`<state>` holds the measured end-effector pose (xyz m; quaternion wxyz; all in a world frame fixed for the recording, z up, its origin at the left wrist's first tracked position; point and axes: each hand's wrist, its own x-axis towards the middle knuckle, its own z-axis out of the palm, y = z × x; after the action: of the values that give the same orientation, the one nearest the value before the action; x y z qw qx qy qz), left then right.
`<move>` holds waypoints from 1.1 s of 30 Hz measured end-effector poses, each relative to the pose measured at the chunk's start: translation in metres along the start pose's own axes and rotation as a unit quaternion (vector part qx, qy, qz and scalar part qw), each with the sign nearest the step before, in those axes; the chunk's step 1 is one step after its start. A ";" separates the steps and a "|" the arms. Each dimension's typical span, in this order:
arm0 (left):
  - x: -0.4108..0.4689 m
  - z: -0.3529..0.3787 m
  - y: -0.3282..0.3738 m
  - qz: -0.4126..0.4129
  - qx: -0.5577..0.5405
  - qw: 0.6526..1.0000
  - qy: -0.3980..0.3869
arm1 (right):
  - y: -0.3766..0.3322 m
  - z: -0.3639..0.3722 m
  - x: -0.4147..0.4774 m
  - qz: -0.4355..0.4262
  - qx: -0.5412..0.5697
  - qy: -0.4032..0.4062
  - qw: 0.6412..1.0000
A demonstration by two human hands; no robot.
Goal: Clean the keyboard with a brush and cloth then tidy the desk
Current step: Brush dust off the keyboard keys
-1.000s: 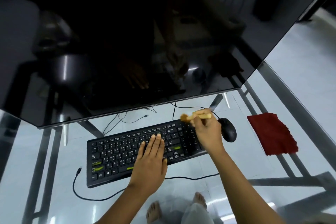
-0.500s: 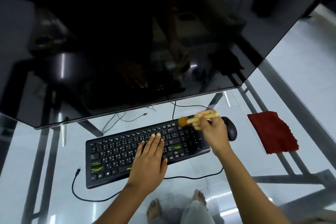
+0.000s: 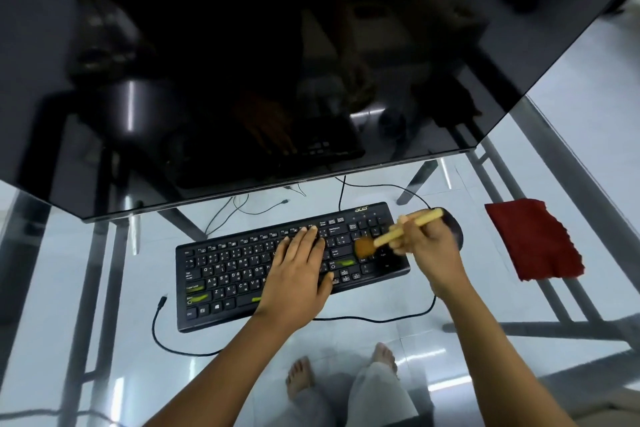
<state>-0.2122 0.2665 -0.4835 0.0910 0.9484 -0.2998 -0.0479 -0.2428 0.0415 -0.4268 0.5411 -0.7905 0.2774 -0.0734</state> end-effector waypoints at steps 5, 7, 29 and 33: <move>0.000 -0.001 0.000 0.004 0.002 1.000 0.002 | -0.001 -0.005 -0.004 -0.026 -0.003 0.089 0.996; -0.001 -0.001 0.000 0.005 -0.005 1.000 -0.004 | -0.001 -0.006 -0.006 0.008 0.028 0.016 0.999; -0.004 -0.004 0.001 0.010 -0.013 1.000 -0.003 | -0.003 -0.008 -0.027 -0.002 -0.023 0.002 1.000; -0.004 -0.006 0.001 0.008 -0.020 1.000 -0.006 | -0.001 -0.009 -0.027 -0.033 -0.109 0.087 0.990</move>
<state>-0.2147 0.2689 -0.4777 0.1085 0.9438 -0.3066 -0.0589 -0.2692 0.0487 -0.4172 0.4225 -0.8442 0.3036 -0.1289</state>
